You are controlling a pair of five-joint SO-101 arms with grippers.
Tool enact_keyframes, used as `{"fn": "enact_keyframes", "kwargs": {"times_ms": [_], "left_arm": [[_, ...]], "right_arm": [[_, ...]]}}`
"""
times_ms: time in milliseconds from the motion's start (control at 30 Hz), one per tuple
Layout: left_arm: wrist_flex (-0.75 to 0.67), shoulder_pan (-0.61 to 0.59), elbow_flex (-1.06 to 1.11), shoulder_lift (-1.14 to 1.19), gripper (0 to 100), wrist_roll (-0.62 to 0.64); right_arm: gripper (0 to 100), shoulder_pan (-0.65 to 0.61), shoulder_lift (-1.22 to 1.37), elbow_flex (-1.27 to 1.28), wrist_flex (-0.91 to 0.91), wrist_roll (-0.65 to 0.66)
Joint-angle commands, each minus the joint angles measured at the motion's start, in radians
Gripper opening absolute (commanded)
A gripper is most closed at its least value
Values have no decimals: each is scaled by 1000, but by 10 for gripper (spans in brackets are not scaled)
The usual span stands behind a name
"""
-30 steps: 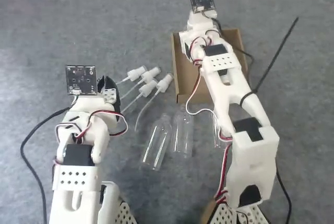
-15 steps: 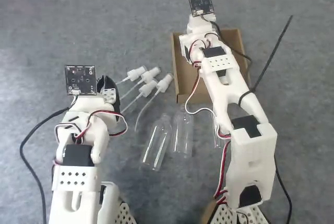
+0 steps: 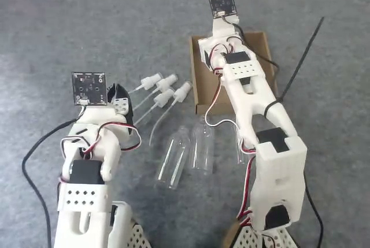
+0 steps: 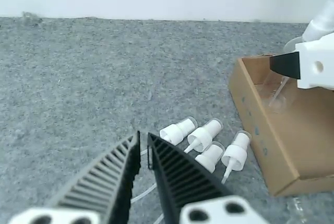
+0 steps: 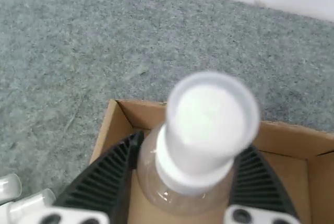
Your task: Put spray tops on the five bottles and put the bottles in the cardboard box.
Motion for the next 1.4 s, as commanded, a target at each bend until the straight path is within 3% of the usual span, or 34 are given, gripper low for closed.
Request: {"fn": "enact_keyframes", "kwargs": {"times_ms": [0, 600, 833, 1133, 1367], "left_arm": [[-25, 5, -7, -3, 18, 2], [-26, 5, -7, -2, 19, 2], [-25, 5, -7, -2, 19, 2], [-25, 5, -7, -2, 19, 2], [-26, 5, -7, -2, 19, 2]], "right_arm": [[198, -5, -22, -74, -12, 49], [202, -13, -27, -66, -13, 49], [312, -16, -28, -66, 19, 49], [313, -16, -36, -74, 19, 49], [312, -15, -193, -68, 101, 49]]}}
